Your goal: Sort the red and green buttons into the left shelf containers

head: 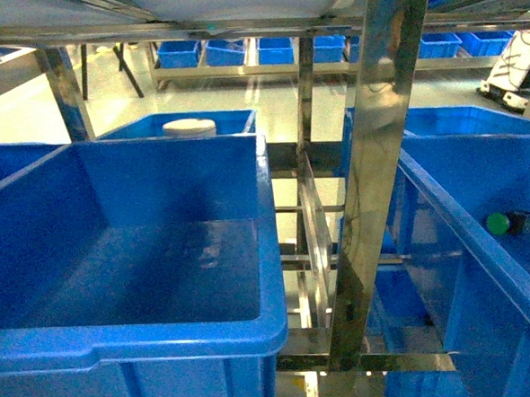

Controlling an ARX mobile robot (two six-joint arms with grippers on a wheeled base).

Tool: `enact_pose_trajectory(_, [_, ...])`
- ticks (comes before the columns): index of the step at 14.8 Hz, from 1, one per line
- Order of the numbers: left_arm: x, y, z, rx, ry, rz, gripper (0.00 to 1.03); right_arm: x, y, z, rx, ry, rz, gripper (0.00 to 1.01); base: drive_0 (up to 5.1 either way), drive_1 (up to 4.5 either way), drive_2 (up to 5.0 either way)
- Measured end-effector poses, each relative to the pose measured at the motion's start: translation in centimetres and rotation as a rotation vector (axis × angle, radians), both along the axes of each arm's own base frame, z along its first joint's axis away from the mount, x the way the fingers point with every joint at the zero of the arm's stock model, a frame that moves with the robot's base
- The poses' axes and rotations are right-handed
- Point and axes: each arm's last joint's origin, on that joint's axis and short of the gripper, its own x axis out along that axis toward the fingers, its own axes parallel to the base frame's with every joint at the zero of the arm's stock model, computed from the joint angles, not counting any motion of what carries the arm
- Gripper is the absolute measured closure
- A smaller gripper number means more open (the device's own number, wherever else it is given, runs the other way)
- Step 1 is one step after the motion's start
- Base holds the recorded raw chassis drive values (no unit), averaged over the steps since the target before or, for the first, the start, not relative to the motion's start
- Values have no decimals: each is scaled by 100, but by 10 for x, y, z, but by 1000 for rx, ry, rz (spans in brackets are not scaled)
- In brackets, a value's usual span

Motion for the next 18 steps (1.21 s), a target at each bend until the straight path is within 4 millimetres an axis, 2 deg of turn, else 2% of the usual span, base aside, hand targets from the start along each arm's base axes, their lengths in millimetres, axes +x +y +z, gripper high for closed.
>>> enact_pose_trajectory(3, [0,0,0,0,0,1,74,-38,17,18,19,-11,51,3,0,0,0])
enact_pose_trajectory(5, [0,0,0,0,0,1,74,-59,19,14,34,0,34,3,0,0,0])
enact_pose_trajectory(6, [0,0,0,0,0,1,74,-60,16,7,50,68,-10,3,0,0,0])
enact_pose_trajectory(10, [0,0,0,0,1,1,74,-60,16,6,54,77,-13,3,0,0,0])
enact_pose_trajectory(12, [5,-1,-9,-6,71,-17,74,-60,16,6,54,77,-13,3,0,0,0])
enact_pose_trajectory(14, [17,-5,-25,7,172,-50,74,-60,16,6,54,77,-13,3,0,0,0])
enact_pose_trajectory(15, [25,-7,-26,13,179,-65,74,-60,16,6,53,77,-13,3,0,0,0])
enact_pose_trajectory(18, [64,-13,-31,33,265,-115,74,-60,16,6,54,77,-13,3,0,0,0])
